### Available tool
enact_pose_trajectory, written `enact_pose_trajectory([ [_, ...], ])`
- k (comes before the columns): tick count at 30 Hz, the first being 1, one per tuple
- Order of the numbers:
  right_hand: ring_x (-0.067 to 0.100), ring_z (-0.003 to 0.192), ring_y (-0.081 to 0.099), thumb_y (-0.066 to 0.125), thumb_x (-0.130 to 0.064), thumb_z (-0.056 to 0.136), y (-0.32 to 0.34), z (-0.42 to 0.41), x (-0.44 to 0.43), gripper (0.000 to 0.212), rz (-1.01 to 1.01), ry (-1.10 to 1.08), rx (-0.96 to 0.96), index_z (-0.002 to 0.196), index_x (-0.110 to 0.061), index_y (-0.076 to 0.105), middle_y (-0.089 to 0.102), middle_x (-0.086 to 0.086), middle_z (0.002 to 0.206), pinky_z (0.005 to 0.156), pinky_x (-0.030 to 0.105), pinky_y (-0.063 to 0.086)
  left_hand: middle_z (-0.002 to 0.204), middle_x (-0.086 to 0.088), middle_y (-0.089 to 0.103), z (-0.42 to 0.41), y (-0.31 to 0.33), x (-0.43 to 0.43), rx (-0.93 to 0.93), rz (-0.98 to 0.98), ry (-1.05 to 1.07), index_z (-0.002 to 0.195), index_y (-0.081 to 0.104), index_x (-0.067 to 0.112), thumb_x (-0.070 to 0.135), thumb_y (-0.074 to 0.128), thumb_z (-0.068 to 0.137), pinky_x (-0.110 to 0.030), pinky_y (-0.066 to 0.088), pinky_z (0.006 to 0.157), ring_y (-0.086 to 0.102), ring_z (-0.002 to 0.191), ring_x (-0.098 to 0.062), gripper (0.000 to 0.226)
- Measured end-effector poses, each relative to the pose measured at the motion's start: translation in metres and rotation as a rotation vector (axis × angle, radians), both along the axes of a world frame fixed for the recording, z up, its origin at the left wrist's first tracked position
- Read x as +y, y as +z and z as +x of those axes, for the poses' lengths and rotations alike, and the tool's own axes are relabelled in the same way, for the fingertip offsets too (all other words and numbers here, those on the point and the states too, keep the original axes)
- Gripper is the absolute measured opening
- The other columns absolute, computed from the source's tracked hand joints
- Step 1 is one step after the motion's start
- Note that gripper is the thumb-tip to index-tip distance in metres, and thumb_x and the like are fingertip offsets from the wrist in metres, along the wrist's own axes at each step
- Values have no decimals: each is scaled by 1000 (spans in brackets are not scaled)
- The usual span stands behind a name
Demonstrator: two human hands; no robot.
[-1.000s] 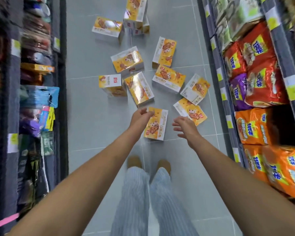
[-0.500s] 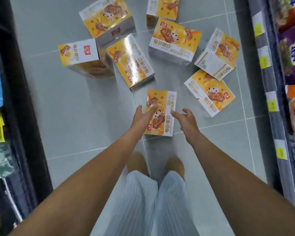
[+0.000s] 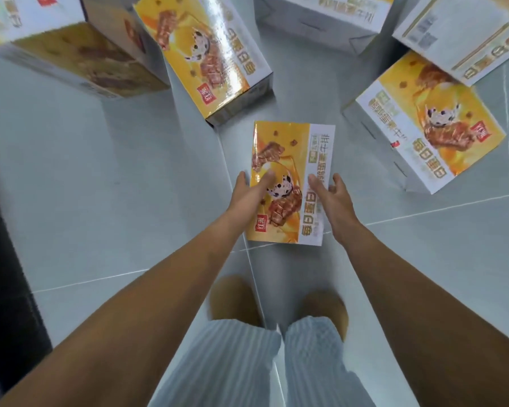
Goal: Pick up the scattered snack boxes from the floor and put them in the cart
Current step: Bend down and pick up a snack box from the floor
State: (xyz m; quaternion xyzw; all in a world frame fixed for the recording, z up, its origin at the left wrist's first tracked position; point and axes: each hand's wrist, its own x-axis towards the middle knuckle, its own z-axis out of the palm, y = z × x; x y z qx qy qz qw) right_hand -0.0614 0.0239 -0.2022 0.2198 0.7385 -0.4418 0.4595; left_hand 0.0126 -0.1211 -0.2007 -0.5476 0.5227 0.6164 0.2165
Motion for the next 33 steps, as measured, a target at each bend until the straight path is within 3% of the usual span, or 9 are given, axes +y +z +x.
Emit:
enact_pose_trajectory([
  [2, 9, 85, 69, 56, -40, 94, -9, 0, -3, 48, -25, -10, 39, 135, -17, 47, 67, 4, 115, 72, 24, 58, 143, -4, 49, 1, -13, -1, 0, 17, -7, 147, 28, 19, 66, 64, 72, -37, 50, 98, 59, 118, -23, 96],
  [3, 10, 83, 69, 54, -38, 95, -15, 0, -5, 41, -25, -24, 50, 131, -18, 52, 68, 3, 111, 67, 22, 57, 130, -1, 59, 0, -18, -1, 8, 24, -4, 143, 36, 19, 64, 63, 75, -32, 57, 84, 65, 105, -19, 86],
  [5, 14, 87, 67, 51, -36, 97, -18, 1, -9, 35, -22, -55, 45, 127, -18, 56, 68, 3, 110, 68, 23, 53, 109, 3, 67, -1, -20, -2, 42, 35, 7, 133, 47, 20, 49, 57, 88, -18, 56, 61, 68, 87, -12, 54],
  [11, 16, 88, 67, 51, -32, 98, -3, 5, -6, 29, -18, -66, 33, 123, -20, 58, 69, 2, 107, 76, 30, 55, 117, -3, 67, 5, 0, 3, 82, 69, 6, 129, 51, 22, 42, 54, 93, -38, 55, 88, 67, 100, -21, 41],
  [16, 20, 91, 69, 51, -33, 97, 39, 9, -6, 25, -27, -45, 25, 118, -24, 59, 70, 3, 107, 82, 37, 56, 117, -3, 68, 13, 42, 3, 77, 75, 35, 124, 52, 25, 43, 54, 93, -41, 55, 89, 68, 100, -23, 36],
  [22, 14, 81, 69, 50, -32, 98, 142, 5, -21, 24, -59, -17, 52, 119, -23, 58, 70, 0, 99, 67, 27, 55, 119, -5, 67, 11, 145, -10, 97, 41, 78, 128, 52, 23, 44, 56, 91, -45, 52, 95, 66, 103, -25, 43],
  [27, 9, 77, 68, 50, -30, 98, 241, 1, -35, 23, -121, 34, 88, 119, -23, 57, 69, -4, 95, 60, 21, 51, 119, -4, 67, 16, 243, -20, 116, -10, 141, 128, 53, 24, 45, 56, 91, -46, 51, 96, 66, 103, -25, 43],
  [30, 14, 84, 69, 50, -29, 98, 301, 4, -43, 23, -168, 91, 96, 119, -23, 58, 70, 2, 103, 67, 26, 53, 120, -4, 66, 26, 308, -23, 139, -33, 219, 127, 53, 23, 42, 55, 92, -40, 52, 92, 65, 103, -24, 40],
  [33, 19, 88, 69, 50, -28, 97, 358, 10, -50, 24, -224, 161, 122, 119, -20, 58, 71, 6, 107, 73, 30, 55, 113, -2, 67, 39, 369, -23, 180, -75, 287, 123, 55, 21, 37, 53, 95, -31, 54, 79, 66, 96, -21, 33],
])
